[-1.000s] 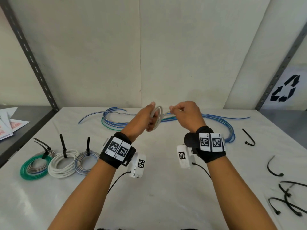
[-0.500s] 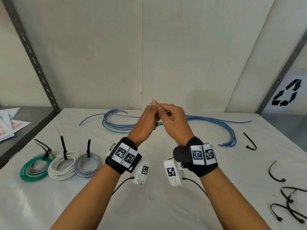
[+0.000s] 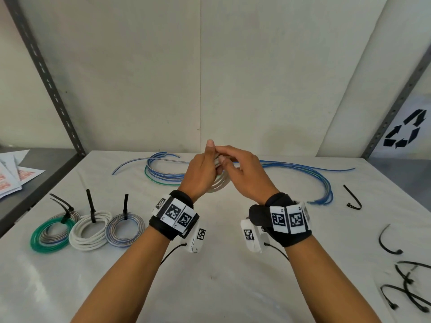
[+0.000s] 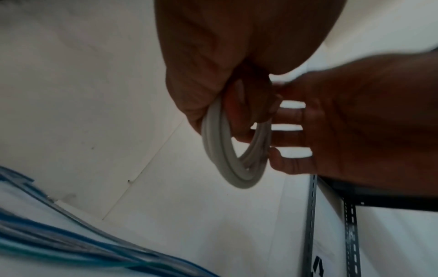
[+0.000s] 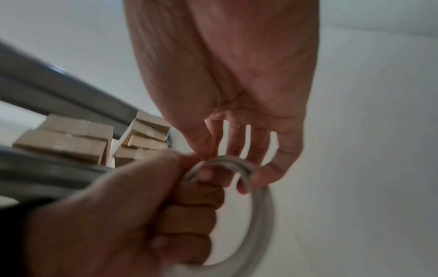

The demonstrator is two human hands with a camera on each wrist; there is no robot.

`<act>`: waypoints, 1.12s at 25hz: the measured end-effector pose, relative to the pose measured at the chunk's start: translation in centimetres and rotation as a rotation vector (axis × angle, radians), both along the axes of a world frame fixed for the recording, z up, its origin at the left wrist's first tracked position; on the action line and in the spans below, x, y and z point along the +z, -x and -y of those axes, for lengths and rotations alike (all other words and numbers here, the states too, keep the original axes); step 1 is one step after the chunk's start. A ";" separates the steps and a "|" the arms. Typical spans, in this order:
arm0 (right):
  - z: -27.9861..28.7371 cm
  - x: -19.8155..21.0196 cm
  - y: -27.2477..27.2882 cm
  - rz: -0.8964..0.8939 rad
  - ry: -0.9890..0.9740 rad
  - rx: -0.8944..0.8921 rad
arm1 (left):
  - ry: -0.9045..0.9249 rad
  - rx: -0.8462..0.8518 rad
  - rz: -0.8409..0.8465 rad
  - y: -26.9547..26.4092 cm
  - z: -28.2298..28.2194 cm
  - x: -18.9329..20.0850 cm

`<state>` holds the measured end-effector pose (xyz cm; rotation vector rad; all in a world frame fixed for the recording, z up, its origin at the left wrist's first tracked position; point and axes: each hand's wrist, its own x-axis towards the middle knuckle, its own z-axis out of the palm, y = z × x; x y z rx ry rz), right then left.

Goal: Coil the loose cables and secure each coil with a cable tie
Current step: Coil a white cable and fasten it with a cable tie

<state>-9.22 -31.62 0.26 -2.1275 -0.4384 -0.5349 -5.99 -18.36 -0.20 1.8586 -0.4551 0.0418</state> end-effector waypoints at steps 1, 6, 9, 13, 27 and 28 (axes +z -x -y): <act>0.1 0.1 0.0 0.045 0.006 -0.002 | 0.012 -0.007 0.003 0.0 -0.2 0.0; 0.5 -0.7 -0.2 0.105 0.061 -0.054 | 0.098 0.013 0.018 -1.2 -1.1 -0.8; 0.6 -1.3 -0.4 0.053 0.021 -0.064 | 0.185 0.022 -0.023 -0.9 -1.4 -0.9; 0.1 -1.3 -0.4 0.085 -0.164 -0.094 | 0.234 0.043 0.058 -1.6 -1.7 -0.6; 4.8 -0.7 -0.7 -0.179 -0.313 -0.141 | 0.326 0.062 -0.177 -3.0 4.5 -1.8; 6.5 -0.5 -0.3 -0.292 -0.304 -0.121 | 0.260 0.033 -0.147 -3.1 5.6 -2.1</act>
